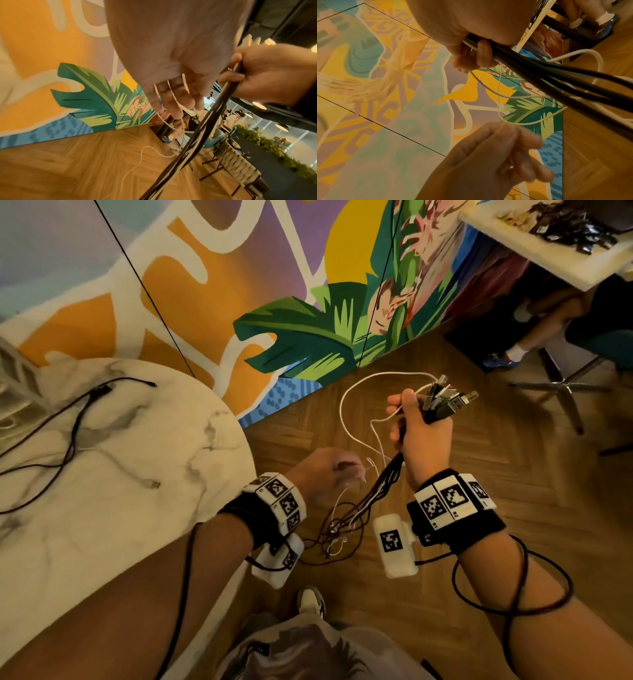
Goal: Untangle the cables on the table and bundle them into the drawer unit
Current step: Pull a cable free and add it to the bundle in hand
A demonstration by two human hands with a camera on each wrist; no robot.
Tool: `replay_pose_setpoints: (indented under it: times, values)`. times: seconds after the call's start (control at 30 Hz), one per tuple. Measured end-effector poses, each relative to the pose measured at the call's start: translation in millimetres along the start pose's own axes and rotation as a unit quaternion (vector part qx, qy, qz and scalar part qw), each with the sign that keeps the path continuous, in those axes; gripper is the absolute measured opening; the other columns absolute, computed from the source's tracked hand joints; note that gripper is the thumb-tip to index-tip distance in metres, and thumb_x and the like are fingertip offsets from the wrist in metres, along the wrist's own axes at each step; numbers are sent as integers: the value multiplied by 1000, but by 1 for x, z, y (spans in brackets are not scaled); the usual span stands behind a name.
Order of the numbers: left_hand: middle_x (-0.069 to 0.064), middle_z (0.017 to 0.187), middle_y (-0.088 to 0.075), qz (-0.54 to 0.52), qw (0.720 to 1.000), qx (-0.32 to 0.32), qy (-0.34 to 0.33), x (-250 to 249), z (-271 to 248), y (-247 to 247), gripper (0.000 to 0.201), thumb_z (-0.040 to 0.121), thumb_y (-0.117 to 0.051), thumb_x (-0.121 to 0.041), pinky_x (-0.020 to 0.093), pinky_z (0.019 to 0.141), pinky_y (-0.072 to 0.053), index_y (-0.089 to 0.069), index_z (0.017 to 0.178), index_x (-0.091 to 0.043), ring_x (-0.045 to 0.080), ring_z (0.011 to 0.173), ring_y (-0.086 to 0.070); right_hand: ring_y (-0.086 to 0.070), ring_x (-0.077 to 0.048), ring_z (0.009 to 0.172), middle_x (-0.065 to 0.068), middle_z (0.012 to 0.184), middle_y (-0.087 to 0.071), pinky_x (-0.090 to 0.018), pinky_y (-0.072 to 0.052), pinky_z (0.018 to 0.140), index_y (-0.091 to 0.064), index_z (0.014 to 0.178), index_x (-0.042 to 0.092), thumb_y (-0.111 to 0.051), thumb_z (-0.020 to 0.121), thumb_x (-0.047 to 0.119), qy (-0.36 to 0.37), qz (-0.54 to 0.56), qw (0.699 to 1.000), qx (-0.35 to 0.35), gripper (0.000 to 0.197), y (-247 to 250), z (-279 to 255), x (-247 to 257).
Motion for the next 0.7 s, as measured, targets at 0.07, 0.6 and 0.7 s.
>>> replay_pose_setpoints:
  times: [0.07, 0.6, 0.7]
  values:
    - [-4, 95, -57, 1, 1000, -25, -4, 1, 4, 6, 20, 94, -52, -24, 17, 71, -44, -61, 107, -12, 3, 84, -55, -47, -10, 43, 2, 72, -65, -20, -34, 40, -67, 80, 18, -50, 97, 29, -1, 5, 1000, 0, 27, 1, 2, 1]
    - [2, 78, -62, -33, 997, -68, -33, -42, 46, 23, 20, 98, -47, -19, 25, 62, -51, -61, 94, -6, 7, 62, -59, -39, -7, 39, -6, 80, -70, -18, -33, 40, -70, 96, 9, -50, 97, 29, -5, 49, 997, 56, 28, -2, 1, 2]
    - [-6, 71, -56, -16, 985, -167, -41, -43, 43, 52, 23, 99, -42, -19, 18, 59, -49, -60, 90, -7, 7, 60, -57, -38, -8, 39, -3, 82, -71, -18, -30, 37, -70, 96, 11, -48, 97, 32, 14, 10, 999, 35, 30, 8, 6, 4]
Point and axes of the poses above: each hand's wrist, its own z-axis towards the middle knuckle, its own y-axis out of the back of the hand, x = y × z, the point moved 7 cm from there along z, towards the middle knuckle
